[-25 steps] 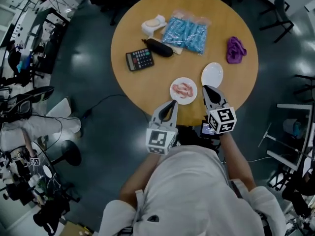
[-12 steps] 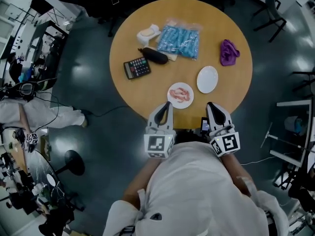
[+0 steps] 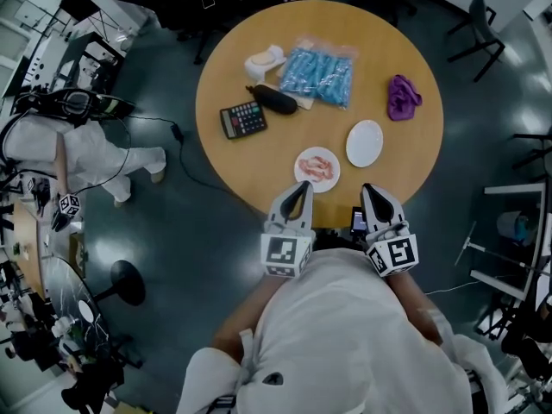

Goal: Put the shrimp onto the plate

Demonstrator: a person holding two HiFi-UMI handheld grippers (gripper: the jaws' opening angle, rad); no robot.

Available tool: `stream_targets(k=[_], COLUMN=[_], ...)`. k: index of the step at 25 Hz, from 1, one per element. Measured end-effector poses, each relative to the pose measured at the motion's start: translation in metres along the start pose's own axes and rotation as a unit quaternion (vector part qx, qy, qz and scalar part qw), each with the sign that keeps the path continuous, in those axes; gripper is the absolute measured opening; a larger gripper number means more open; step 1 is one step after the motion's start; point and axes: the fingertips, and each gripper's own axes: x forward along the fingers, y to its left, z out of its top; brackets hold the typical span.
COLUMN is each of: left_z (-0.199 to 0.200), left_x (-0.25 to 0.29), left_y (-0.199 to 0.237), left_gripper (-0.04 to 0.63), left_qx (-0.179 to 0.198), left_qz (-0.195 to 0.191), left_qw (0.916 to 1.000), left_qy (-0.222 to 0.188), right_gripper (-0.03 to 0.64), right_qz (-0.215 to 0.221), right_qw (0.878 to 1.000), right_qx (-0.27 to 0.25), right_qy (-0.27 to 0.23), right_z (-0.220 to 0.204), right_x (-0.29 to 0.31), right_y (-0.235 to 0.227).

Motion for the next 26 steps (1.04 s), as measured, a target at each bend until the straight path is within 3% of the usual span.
stream_targets(k=[26], left_z=[-0.0041], left_x=[0.0018], left_y=[-0.0015], left_gripper=[0.008], left_qx=[0.002], left_qz=[0.005], left_qw=[1.0], left_qy=[0.003], right_gripper=[0.017], right_qz=[0.008], right_qw=[1.0], right_qx=[-0.002], right_qy=[0.004], right_z=[-0.0041], right_x=[-0.0017], right_y=[-0.003])
